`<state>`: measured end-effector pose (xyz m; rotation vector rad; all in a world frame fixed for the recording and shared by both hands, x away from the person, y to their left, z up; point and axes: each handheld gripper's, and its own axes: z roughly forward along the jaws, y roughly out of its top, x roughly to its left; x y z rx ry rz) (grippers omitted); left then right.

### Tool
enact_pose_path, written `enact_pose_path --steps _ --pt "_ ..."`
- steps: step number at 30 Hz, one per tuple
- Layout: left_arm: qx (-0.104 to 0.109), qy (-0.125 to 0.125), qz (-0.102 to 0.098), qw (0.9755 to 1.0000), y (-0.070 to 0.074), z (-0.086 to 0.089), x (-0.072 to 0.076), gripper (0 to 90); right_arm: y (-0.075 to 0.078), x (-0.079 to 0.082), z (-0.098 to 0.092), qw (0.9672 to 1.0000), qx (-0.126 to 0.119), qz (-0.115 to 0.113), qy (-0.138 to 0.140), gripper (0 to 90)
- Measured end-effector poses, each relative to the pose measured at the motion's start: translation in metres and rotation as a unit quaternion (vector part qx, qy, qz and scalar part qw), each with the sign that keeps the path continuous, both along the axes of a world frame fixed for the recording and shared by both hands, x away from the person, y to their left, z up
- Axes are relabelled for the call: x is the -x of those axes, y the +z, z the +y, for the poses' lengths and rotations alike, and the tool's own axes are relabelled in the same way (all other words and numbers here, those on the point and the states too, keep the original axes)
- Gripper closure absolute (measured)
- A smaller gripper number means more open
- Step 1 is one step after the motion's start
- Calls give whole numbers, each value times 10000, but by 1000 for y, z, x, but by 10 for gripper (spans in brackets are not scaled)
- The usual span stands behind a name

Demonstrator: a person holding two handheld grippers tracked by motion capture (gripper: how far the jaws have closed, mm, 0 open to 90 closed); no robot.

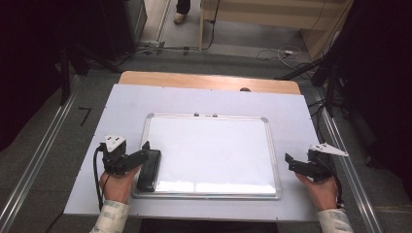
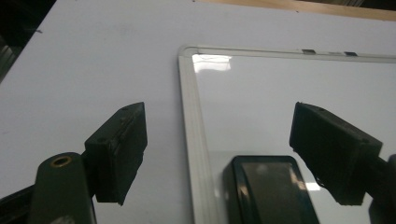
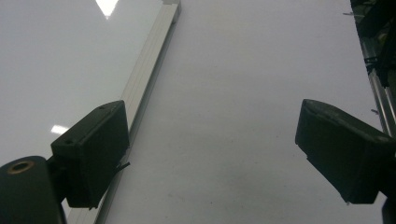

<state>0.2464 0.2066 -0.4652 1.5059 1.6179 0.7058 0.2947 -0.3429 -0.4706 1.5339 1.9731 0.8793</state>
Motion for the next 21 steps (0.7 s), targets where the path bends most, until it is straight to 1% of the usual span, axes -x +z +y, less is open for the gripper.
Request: enact_pose_path --steps 5,10,12,16,19,21 --pt "96 95 21 9999 -3 13 -7 169 0 0 0 10000 15 4 0 84" --pt "21 155 -42 9999 -3 17 -10 155 -1 0 0 10000 21 11 -6 84" --pt "2 176 -29 9998 -4 19 -11 155 -1 -1 0 10000 19 17 -2 84" --pt "35 227 12 9997 -7 24 -14 154 -1 -1 0 10000 24 14 9 84" --pt "48 211 73 9997 -9 27 -16 153 -1 0 0 10000 20 11 7 84" --pt "53 220 66 9997 -9 28 -16 153 -1 0 0 10000 4 12 2 84"
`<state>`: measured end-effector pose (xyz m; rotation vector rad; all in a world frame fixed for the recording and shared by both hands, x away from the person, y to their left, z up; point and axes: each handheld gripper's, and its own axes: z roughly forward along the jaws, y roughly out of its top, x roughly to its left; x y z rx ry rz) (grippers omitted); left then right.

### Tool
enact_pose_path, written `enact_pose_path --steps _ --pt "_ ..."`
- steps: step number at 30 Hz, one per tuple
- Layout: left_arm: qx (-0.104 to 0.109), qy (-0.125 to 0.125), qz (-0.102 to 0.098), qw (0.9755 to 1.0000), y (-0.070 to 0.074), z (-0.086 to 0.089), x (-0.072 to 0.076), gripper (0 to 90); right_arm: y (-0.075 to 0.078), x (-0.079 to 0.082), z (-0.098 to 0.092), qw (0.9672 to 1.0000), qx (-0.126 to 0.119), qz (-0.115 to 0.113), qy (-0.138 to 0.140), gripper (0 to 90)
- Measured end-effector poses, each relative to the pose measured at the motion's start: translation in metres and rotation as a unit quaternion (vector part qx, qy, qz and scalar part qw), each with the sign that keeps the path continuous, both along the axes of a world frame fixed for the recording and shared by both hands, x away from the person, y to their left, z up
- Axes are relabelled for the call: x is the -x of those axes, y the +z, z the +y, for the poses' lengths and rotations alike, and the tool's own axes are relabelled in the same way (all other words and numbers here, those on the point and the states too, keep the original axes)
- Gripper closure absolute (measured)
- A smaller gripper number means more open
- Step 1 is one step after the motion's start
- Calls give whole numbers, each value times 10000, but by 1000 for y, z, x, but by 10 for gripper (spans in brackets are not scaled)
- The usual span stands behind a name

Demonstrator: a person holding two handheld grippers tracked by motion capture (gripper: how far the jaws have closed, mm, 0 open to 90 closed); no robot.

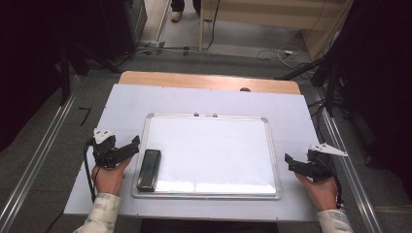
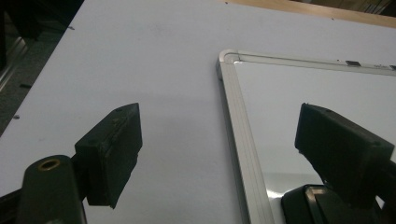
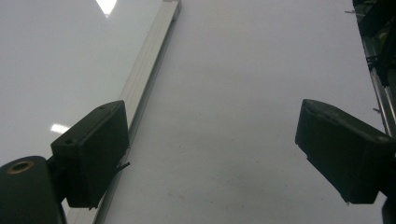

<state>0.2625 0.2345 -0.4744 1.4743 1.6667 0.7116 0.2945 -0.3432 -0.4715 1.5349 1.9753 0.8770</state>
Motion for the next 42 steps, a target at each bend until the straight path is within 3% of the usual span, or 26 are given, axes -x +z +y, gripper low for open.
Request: enact_pose_path --steps 20,42 --pt "-7 -106 -91 9999 4 7 16 142 2 3 -3 10000 -70 -50 -25 84" --pt "-12 48 -5 10000 0 25 23 142 3 5 -5 9999 -79 -62 -64 84"
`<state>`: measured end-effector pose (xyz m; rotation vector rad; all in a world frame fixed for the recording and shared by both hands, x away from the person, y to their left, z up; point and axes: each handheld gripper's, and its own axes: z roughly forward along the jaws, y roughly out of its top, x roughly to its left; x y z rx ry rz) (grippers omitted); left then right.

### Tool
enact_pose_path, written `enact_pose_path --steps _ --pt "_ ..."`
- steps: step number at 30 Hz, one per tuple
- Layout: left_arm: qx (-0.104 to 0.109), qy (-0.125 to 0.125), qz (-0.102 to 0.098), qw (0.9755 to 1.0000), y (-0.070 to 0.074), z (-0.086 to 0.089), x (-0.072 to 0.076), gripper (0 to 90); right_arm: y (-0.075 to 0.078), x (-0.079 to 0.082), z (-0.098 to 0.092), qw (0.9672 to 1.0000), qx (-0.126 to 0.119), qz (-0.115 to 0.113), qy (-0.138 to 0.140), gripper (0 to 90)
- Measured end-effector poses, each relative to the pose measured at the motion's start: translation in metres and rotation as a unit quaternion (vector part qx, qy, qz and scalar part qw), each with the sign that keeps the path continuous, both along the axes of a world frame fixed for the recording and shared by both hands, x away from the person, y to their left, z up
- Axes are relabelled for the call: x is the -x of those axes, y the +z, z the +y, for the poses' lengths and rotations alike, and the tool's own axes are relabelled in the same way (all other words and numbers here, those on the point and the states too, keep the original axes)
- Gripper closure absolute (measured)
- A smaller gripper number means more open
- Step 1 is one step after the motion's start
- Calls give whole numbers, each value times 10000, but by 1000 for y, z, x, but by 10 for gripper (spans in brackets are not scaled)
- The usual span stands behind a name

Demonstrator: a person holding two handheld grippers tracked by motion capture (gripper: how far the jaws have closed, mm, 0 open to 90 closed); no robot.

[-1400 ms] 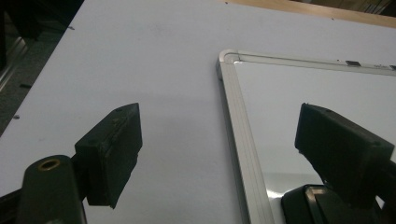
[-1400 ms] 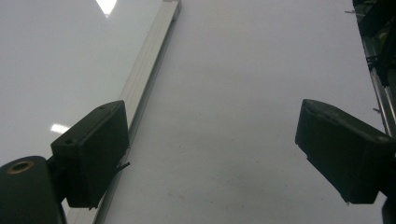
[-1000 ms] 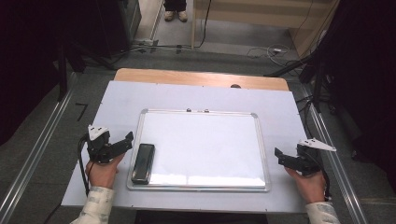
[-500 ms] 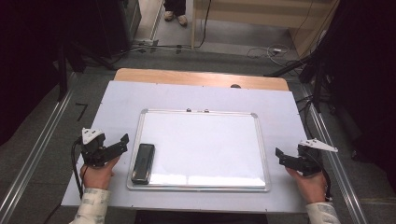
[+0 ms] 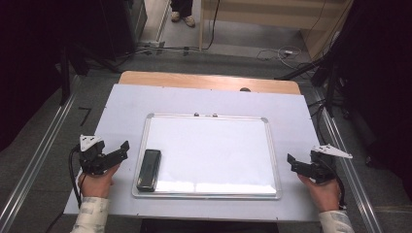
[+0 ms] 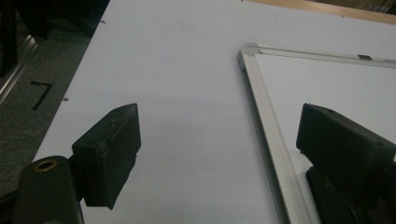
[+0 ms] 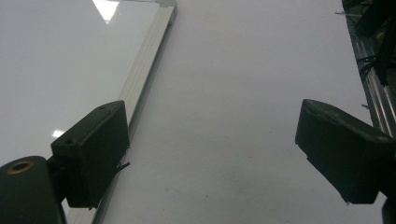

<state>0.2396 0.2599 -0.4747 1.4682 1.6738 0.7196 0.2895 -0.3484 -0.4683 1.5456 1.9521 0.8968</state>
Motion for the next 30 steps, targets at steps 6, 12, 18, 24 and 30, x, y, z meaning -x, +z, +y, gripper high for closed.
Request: enact_pose_path --steps 6,12,18,24,30 --pt "-8 38 22 10000 0 4 1 142 0 0 0 10000 -3 -11 2 84" --pt "-6 82 22 10000 -1 6 2 142 1 1 -1 10000 -1 -18 -1 84" --pt "-15 114 84 9999 -1 9 3 142 1 2 -2 10000 -28 -30 -35 84" --pt "-16 172 99 9998 -2 13 3 143 3 3 -6 9999 -60 -49 -65 84" --pt "-5 239 161 9996 -4 18 3 143 4 4 -10 9999 -79 -72 -128 84"
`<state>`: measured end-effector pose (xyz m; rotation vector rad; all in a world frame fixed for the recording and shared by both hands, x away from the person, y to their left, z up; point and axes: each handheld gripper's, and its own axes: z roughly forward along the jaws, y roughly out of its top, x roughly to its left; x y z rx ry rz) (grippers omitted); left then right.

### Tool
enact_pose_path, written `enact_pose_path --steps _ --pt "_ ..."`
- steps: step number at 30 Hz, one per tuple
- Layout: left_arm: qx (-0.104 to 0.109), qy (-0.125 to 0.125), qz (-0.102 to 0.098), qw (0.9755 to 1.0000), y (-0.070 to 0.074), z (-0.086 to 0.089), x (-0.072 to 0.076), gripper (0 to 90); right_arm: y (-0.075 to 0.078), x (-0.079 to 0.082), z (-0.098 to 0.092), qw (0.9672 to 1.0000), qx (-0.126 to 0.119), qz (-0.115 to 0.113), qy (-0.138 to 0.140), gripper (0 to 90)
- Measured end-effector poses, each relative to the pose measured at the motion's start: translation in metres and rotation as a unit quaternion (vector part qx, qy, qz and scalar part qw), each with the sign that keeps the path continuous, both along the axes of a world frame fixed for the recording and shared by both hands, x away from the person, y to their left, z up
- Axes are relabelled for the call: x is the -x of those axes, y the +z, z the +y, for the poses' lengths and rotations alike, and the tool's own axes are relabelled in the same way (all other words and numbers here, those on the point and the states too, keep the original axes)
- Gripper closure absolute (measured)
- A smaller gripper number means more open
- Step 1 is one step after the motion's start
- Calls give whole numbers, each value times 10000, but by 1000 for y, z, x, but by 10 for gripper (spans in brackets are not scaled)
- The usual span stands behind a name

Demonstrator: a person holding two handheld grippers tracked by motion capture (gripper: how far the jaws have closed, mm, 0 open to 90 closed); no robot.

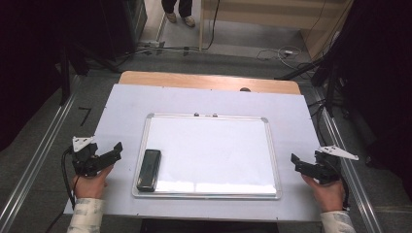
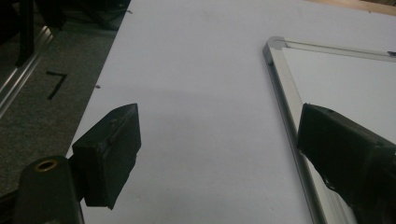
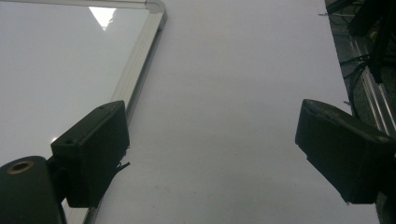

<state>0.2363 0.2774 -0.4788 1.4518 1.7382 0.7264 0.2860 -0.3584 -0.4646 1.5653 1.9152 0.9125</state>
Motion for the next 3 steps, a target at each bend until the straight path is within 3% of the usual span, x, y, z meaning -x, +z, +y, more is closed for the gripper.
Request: enact_pose_path --steps 3 --pt "13 37 23 10000 -1 3 0 143 0 0 -2 10000 -9 -3 -24 84"
